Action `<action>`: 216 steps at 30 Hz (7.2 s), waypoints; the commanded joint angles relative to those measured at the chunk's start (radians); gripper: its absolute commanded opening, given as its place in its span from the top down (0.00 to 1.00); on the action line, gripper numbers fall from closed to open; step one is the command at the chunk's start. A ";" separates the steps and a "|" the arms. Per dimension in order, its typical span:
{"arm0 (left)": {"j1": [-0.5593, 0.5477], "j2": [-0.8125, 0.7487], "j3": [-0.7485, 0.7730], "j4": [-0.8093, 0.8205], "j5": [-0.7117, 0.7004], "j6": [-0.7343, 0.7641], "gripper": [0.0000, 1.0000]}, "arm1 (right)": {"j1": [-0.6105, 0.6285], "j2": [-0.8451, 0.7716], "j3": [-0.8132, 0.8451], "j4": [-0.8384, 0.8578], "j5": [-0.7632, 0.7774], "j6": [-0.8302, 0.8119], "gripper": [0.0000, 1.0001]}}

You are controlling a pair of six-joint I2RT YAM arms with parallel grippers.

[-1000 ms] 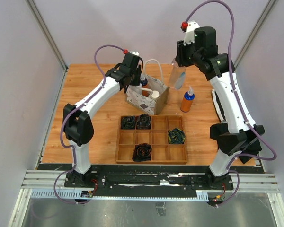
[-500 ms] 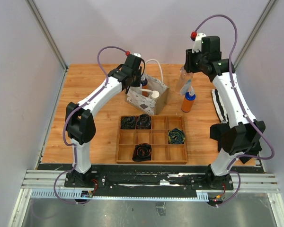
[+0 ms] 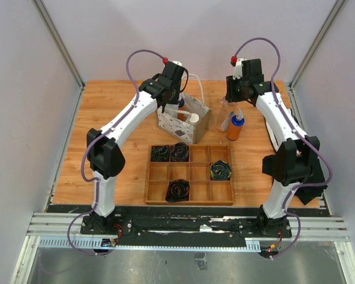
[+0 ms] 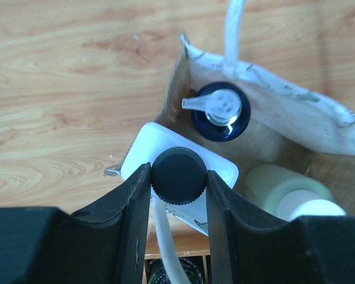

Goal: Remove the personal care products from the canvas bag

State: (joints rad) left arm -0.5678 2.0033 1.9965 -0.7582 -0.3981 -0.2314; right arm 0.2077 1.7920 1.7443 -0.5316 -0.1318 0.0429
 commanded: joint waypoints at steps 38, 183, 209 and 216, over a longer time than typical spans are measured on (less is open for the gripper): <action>0.090 -0.489 -0.393 0.194 -0.359 -0.135 0.99 | 0.339 0.344 0.491 -0.170 -0.009 -0.026 0.18; -0.112 -0.060 -0.285 0.259 0.321 0.095 0.27 | -0.141 0.120 -0.139 0.091 0.026 0.060 0.05; -0.122 0.038 -0.161 0.159 0.218 0.098 0.43 | -0.141 -0.001 -0.179 0.091 0.040 0.061 0.03; -0.125 -0.014 -0.152 0.178 0.139 0.104 0.89 | -0.141 -0.058 -0.198 0.091 0.031 0.067 0.03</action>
State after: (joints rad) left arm -0.6914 2.0243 1.8210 -0.5888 -0.1707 -0.1505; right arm 0.0757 1.7958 1.5654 -0.4343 -0.1055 0.1024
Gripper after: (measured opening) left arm 0.515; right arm 0.968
